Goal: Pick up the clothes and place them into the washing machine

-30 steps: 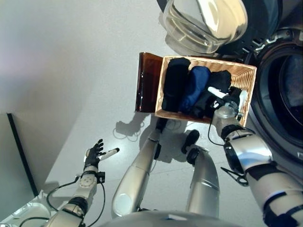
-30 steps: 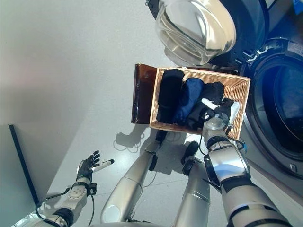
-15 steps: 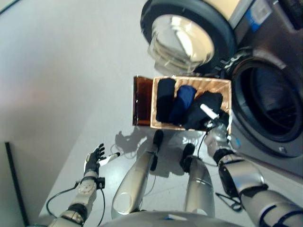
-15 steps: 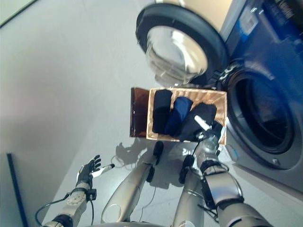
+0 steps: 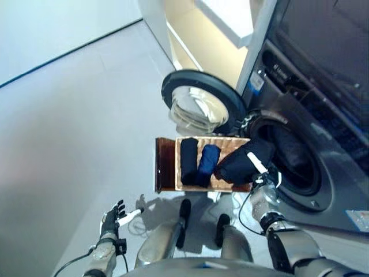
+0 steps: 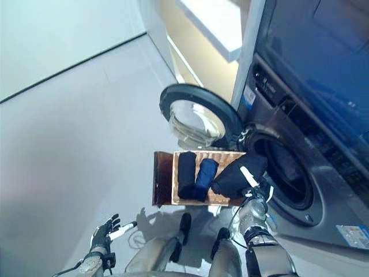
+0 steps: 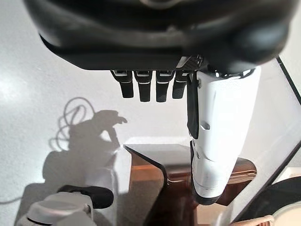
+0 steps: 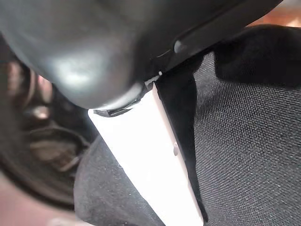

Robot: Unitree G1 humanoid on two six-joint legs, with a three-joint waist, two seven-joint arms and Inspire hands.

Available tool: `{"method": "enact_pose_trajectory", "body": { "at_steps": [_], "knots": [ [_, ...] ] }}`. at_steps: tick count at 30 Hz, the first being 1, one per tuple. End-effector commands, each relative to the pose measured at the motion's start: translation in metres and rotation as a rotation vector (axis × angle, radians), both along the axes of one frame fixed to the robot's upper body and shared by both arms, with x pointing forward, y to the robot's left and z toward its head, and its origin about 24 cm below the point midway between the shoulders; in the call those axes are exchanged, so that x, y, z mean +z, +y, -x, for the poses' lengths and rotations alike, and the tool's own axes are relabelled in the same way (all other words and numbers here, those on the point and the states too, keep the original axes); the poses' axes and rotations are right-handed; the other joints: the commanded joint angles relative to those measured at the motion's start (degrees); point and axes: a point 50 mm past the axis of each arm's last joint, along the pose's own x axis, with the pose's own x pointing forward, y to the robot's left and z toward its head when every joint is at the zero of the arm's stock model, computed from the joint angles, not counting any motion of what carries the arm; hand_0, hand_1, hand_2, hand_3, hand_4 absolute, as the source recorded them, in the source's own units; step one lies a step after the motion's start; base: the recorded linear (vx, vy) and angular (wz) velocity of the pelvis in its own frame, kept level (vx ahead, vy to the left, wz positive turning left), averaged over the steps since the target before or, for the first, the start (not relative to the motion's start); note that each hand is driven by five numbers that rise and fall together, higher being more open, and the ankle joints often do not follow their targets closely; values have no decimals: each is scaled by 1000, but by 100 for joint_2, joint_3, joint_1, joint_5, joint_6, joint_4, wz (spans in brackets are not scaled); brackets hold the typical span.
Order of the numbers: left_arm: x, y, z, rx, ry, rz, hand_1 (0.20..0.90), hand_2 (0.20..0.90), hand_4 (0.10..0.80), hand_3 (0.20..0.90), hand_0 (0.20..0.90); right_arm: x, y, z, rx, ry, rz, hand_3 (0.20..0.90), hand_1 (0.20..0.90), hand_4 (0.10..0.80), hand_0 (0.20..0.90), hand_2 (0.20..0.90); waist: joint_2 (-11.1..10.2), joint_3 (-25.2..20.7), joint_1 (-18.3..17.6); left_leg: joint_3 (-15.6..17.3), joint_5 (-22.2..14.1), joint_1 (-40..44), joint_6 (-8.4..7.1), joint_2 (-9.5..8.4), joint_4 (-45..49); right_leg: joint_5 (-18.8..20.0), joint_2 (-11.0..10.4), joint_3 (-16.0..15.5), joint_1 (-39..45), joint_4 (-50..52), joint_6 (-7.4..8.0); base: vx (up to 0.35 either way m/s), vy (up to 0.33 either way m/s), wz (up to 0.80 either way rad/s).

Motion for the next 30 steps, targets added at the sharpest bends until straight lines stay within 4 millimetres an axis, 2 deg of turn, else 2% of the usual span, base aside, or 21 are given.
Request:
{"method": "enact_pose_trajectory", "body": {
  "at_steps": [1, 8, 14, 16, 18, 19, 20, 21, 23, 24, 25, 26, 27, 29, 30],
  "knots": [
    [0, 16, 7, 60, 26, -42, 900, 900, 800, 900, 900, 31, -10, -15, -3, -242, 37, 200, 200, 300, 200, 200, -77, -393, 88, 142, -79, 105, -314, -50, -138, 657, 30, -38, 621, -1252, 162, 81, -66, -7],
    [-8, 17, 39, 94, 138, -38, 900, 900, 800, 900, 900, 14, -2, 3, 20, -204, 0, 200, 200, 300, 200, 200, -220, -751, 86, 227, -92, 654, -331, 79, -445, 842, 153, 139, 1168, -1824, 236, 81, -58, -14],
    [-10, 23, 56, 109, 194, -48, 900, 900, 800, 900, 900, 0, 3, 21, 12, -157, -28, 200, 200, 300, 200, 200, -343, -847, 17, 230, -274, 984, -313, 272, -223, 606, 380, 322, 1498, -1676, 92, 74, -142, -11],
    [-9, 25, 55, 116, 187, -49, 900, 900, 800, 900, 900, -1, 9, 21, 27, -151, -31, 200, 200, 300, 200, 200, -399, -784, 9, 249, -328, 877, -344, 284, 214, 559, 444, 397, 1587, -1660, 29, -29, -182, -9],
    [-10, 22, 54, 126, 178, -35, 900, 900, 800, 900, 900, -3, 11, 24, 32, -143, -26, 200, 200, 300, 200, 200, -482, -593, 40, 229, -75, 336, -379, 340, 1352, 544, 482, 450, 1737, -1671, -109, -124, -192, -13],
    [-10, 21, 50, 128, 165, -31, 900, 900, 800, 900, 900, -1, 11, 23, 35, -149, -16, 200, 200, 300, 200, 200, -449, -436, 85, 122, 184, 72, -385, 267, 1743, 551, 508, 418, 1703, -1604, -161, -173, -125, -6],
    [-10, 18, 49, 125, 165, -22, 900, 900, 800, 900, 900, 0, 10, 21, 32, -150, -11, 200, 200, 300, 200, 200, -435, -350, 91, 58, 234, -165, -383, 124, 1884, 552, 526, 418, 1665, -1575, -180, -125, -86, 7],
    [-12, 15, 52, 116, 185, -19, 900, 900, 800, 900, 900, -1, 8, 22, 21, -136, -9, 200, 200, 300, 200, 200, -440, -370, 68, 160, 168, -280, -367, 96, 1877, 534, 529, 398, 1679, -1573, -176, 30, -40, 1],
    [-17, 8, 65, 96, 247, -9, 900, 900, 800, 900, 900, -3, 6, 24, 25, -107, 16, 200, 200, 300, 200, 200, -369, -505, 55, 517, 93, -291, -341, 41, 1079, 451, 675, 439, 1773, -1619, -122, 195, 19, -10],
    [-17, 8, 69, 96, 265, -9, 900, 900, 800, 900, 900, -2, 7, 25, 43, -110, 23, 200, 200, 300, 200, 200, -337, -589, 52, 747, 81, -57, -286, 68, 500, 365, 729, 463, 1809, -1589, -82, 238, 47, -7],
    [-19, 6, 76, 98, 289, -4, 900, 900, 800, 900, 900, -4, 10, 25, 80, -91, 44, 200, 200, 300, 200, 200, -372, -628, 88, 661, 4, -15, -237, 1, 562, 249, 776, 496, 1801, -1402, -82, 201, 53, -18],
    [-18, 8, 78, 100, 291, -11, 900, 900, 800, 900, 900, -4, 13, 26, 100, -95, 48, 200, 200, 300, 200, 200, -387, -643, 63, 653, -76, 37, -194, 10, 596, 165, 799, 512, 1755, -1203, -89, 171, 29, -34],
    [-18, 10, 77, 87, 295, -18, 900, 900, 800, 900, 900, -5, 16, 26, 111, -94, 38, 200, 200, 300, 200, 200, -424, -640, 70, 630, -264, 224, -78, -30, 625, 121, 799, 504, 1654, -749, -40, 130, 38, -56],
    [-15, 15, 68, 104, 261, -24, 900, 900, 800, 900, 900, -5, 23, 24, 127, -105, 24, 200, 200, 300, 200, 200, -379, -556, -15, 669, -358, 492, 39, 29, 500, 395, 771, 451, 1159, 135, 230, 51, 18, -57],
    [-13, 19, 57, 114, 220, -30, 900, 900, 800, 900, 900, -3, 27, 21, 143, -115, 20, 200, 200, 300, 200, 200, -382, -452, -123, 646, -361, 505, 67, 16, 534, 639, 806, 611, 905, 407, 385, -32, -13, -47]
  ]
}}
